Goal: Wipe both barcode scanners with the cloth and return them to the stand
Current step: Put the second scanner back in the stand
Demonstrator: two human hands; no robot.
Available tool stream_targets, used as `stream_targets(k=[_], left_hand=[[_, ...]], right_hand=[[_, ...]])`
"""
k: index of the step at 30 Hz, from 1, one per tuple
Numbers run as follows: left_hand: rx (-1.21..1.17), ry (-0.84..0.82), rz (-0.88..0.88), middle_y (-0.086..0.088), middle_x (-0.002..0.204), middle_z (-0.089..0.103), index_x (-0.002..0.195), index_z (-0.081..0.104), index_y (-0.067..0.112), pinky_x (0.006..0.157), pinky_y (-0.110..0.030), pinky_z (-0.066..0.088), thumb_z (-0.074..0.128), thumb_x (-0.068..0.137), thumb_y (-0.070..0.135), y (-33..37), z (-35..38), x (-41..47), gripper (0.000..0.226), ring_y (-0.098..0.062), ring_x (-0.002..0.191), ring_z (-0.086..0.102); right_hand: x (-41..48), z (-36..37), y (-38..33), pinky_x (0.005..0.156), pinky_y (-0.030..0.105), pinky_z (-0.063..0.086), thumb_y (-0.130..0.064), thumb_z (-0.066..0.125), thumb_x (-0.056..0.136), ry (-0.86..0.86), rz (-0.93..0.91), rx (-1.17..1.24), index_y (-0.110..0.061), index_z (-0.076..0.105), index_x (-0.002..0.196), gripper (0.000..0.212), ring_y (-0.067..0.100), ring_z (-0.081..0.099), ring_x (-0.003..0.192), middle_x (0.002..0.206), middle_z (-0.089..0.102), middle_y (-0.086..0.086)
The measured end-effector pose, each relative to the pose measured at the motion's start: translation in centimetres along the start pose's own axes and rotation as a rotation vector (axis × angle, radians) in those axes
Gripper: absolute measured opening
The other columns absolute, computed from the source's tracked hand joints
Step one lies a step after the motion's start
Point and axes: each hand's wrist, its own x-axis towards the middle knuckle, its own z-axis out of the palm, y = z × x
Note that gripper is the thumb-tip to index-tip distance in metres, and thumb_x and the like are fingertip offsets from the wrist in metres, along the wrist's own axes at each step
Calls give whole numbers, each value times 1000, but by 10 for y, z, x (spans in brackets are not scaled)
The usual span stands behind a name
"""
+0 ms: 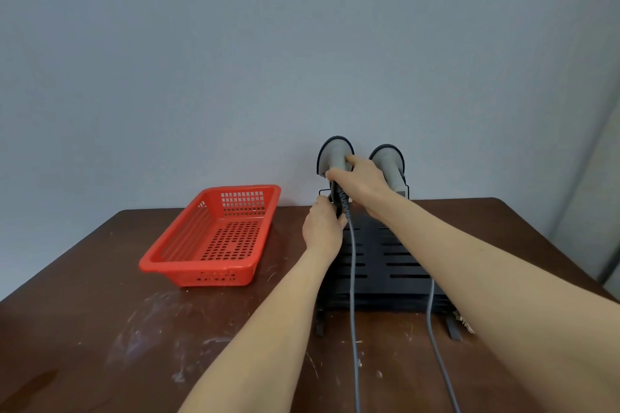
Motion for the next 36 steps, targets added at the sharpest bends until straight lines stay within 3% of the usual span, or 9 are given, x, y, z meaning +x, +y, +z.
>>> stream_targets(k=[1,3,6,12,22,26,29,36], left_hand=[[-8,-2,-5,-13,106,63,109,48,3,69,-34,46,59,89,19,0,0,0,28,-29,94,62],[-13,-4,-8,-14,106,63,110,48,3,69,-35,46,59,89,19,0,0,0,28,-30,95,62],[-14,-8,0,-14,106,63,110,48,3,71,-36,46,59,89,19,0,-1,0,29,-31,96,62],[-10,-15,15,-14,105,63,109,48,3,70,-36,45,60,89,19,-2,-1,0,28,-32,95,62],[10,-18,21,-15,106,63,109,48,3,70,-35,43,59,90,19,-2,0,0,28,-33,97,61],[30,-9,33,-13,107,63,112,48,5,69,-35,44,57,90,21,-4,2,2,28,-32,97,61],[30,-11,32,-12,106,63,110,49,6,67,-34,43,55,91,21,-5,4,5,25,-32,96,61],[66,-21,42,-12,108,62,112,49,6,70,-34,42,57,89,20,-7,4,8,28,-32,98,60]], right_hand=[[-1,-1,-1,93,47,48,-28,58,84,0,-9,-31,-9,48,131,52,30,57,108,121,60,13],[-2,-2,-4,94,47,48,-27,54,85,-17,-32,-80,-14,40,139,57,29,56,108,122,58,11],[-3,-2,-10,87,48,52,-26,54,84,-39,-24,-133,-10,45,132,51,31,60,95,103,62,11],[0,-1,-14,84,47,52,-25,55,82,-46,48,-124,-11,47,130,50,33,62,99,99,66,15],[1,2,-14,81,43,54,-25,53,82,-44,53,-226,-12,52,119,39,27,59,86,80,56,5],[-2,5,-8,85,44,54,-25,53,83,-54,70,-227,-12,50,123,42,28,60,90,94,62,10],[-4,8,-4,84,40,52,-25,51,85,-62,56,-271,-13,46,129,45,29,59,91,97,54,6],[-5,9,-3,89,45,52,-24,51,85,-58,92,-220,-15,44,133,49,30,60,99,99,56,6]])
